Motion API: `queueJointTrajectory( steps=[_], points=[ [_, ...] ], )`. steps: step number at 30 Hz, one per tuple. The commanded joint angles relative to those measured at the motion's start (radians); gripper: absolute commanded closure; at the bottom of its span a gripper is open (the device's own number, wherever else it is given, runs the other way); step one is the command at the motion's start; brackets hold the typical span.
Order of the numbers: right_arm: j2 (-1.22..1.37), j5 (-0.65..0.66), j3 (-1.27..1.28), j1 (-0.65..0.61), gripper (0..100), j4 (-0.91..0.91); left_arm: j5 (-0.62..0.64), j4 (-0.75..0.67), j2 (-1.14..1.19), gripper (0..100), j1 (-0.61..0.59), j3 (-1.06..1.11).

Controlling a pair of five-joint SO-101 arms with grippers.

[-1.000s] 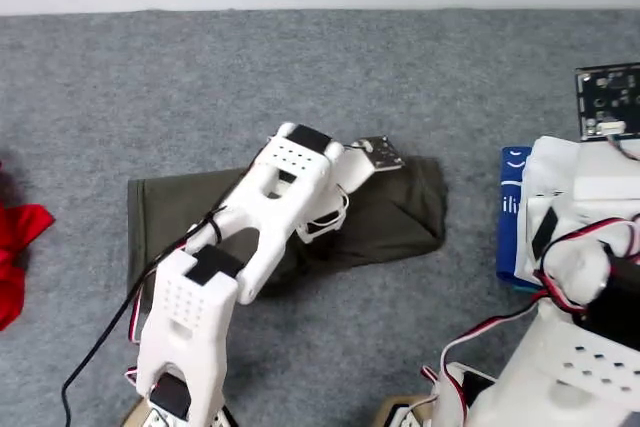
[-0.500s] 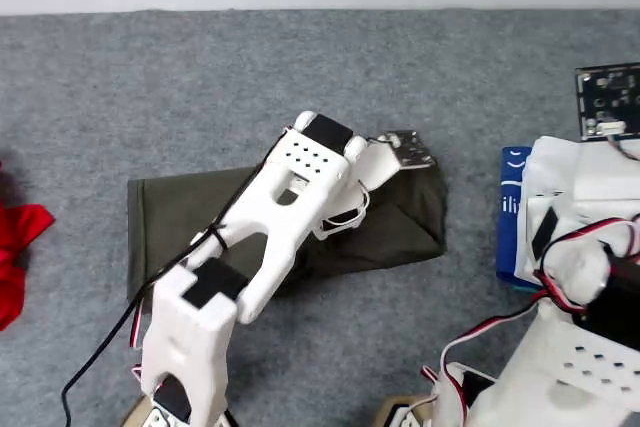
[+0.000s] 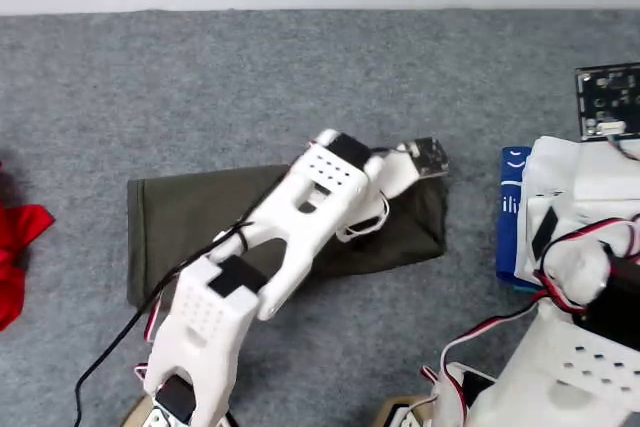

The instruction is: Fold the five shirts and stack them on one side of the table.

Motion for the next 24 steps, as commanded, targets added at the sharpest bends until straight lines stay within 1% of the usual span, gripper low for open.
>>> queueJointTrajectory(
  steps=[1, 3, 5, 8, 17, 20, 22, 24],
  points=[
    [-0.016, -0.005, -0.006, 0.005, 98.6, 0.024, 0.075, -0.031, 0.012, 87, 0.002, -0.071],
    [-0.016, -0.005, -0.008, 0.005, 98.6, 0.025, 0.106, -0.014, -0.008, 88, 0.003, -0.091],
    [-0.018, -0.005, -0.009, 0.005, 98.6, 0.028, 0.127, 0.008, -0.044, 91, 0.005, -0.116],
    [-0.018, -0.005, -0.009, 0.01, 98.6, 0.028, 0.132, 0.049, -0.112, 95, 0.006, -0.122],
    [-0.065, -0.003, -0.008, 0.01, 98.6, 0.024, 0.121, 0.255, -0.204, 95, 0.003, -0.122],
    [-0.071, -0.003, -0.008, 0.01, 98.6, 0.025, 0.084, 0.301, -0.198, 96, 0.005, -0.12],
    [-0.071, -0.003, -0.008, 0.01, 98.6, 0.025, 0.078, 0.299, -0.196, 96, -0.003, -0.105],
    [-0.073, -0.003, -0.006, 0.01, 98.6, 0.027, 0.077, 0.261, -0.195, 96, -0.031, -0.065]
  ],
)
